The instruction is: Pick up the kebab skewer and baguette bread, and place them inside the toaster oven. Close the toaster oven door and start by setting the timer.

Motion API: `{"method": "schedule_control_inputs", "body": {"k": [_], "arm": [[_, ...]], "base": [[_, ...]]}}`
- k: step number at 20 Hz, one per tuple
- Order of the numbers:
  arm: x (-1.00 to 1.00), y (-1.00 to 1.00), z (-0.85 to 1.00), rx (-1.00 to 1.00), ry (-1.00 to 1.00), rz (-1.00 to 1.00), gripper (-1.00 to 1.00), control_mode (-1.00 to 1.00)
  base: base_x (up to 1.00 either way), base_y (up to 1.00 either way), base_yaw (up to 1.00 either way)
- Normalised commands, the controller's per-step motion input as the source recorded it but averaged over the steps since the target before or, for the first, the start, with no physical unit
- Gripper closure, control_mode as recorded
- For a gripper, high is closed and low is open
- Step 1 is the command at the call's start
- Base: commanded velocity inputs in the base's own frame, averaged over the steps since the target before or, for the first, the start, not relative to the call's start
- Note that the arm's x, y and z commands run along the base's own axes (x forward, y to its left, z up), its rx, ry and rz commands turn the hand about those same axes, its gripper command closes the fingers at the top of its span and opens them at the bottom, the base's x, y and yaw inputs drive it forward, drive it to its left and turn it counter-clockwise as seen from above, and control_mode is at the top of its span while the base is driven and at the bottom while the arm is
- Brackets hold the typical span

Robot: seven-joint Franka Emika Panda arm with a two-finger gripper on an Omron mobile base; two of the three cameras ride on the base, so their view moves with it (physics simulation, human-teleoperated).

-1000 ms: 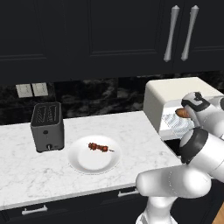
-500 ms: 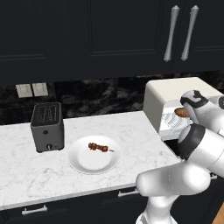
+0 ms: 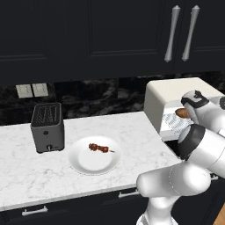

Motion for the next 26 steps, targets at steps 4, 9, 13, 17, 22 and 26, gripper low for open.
{"method": "schedule_control_inputs", "body": {"k": [4,9,13,17,22,26], "arm": [[0.00,0.00,0.06,0.00,0.00,0.00,-1.00,-1.00],[-0.07,-0.02,0.20,0.00,-0.03,0.00,-1.00,-1.00],[-0.64,-0.03,0.57,-0.01,-0.11,0.00,-1.00,-1.00],[-0.70,0.05,0.71,-0.02,-0.01,0.00,-1.00,-1.00],[-0.65,0.66,0.52,-0.04,0.00,0.12,-1.00,-1.00],[-0.76,0.90,0.27,-0.06,0.03,0.26,-1.00,-1.00]], "base": [[0.00,0.00,0.00],[0.00,0.00,0.00],[0.00,0.00,0.00],[0.00,0.00,0.00],[0.00,0.00,0.00],[0.00,0.00,0.00]]}}
